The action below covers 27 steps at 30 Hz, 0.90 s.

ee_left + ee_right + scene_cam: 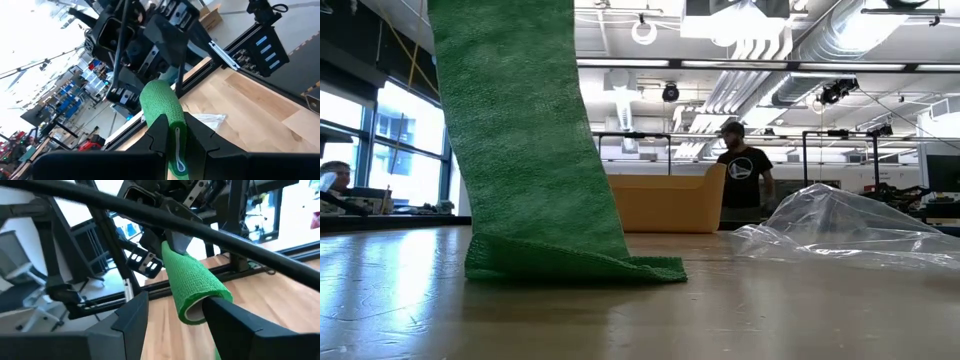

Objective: Roll bandage
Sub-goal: Roll the green bandage

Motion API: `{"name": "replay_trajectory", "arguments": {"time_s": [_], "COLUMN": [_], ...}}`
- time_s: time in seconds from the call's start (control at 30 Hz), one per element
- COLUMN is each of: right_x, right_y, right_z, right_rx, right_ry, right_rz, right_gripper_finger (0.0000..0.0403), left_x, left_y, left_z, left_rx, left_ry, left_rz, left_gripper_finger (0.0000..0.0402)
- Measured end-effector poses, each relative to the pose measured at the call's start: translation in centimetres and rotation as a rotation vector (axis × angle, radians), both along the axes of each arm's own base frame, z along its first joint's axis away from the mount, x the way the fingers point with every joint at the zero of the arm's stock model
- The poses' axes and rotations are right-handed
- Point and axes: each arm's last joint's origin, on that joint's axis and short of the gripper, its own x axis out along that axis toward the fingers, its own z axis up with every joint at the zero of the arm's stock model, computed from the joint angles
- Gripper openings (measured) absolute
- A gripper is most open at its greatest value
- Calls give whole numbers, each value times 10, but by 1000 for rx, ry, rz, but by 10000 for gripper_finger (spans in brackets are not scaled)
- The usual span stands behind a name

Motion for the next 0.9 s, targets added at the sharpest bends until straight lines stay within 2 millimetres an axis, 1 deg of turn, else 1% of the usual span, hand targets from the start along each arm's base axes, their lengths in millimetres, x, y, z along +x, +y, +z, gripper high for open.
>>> {"name": "replay_trajectory", "arguments": {"time_s": [0.07,0.13,0.27,0.37,0.4,0.53,0.67,0.77,0.9], "right_x": [2,3,6,6,6,7,4,0,-7], "right_y": [-2,-6,-12,-12,-12,-13,-9,-1,11], "right_z": [0,0,-3,-3,-2,-3,-3,-3,-3], "right_rx": [29,40,16,-44,-65,-156,-285,-440,-661], "right_ry": [4,7,30,28,21,21,20,12,15], "right_rz": [16,28,20,30,35,23,32,54,30], "right_gripper_finger": [176,155,85,22,12,18,5,6,3], "left_x": [0,0,0,0,0,1,0,-6,-16], "left_y": [0,-1,0,1,1,1,1,0,0], "left_z": [0,0,0,0,0,0,1,5,13], "left_rx": [-10,-47,-155,-222,-243,-314,-423,-512,-635], "left_ry": [3,5,3,4,3,0,1,-1,-17], "left_rz": [-6,-10,6,30,39,53,55,37,24], "left_gripper_finger": [26,28,47,77,89,134,168,183,190]}}
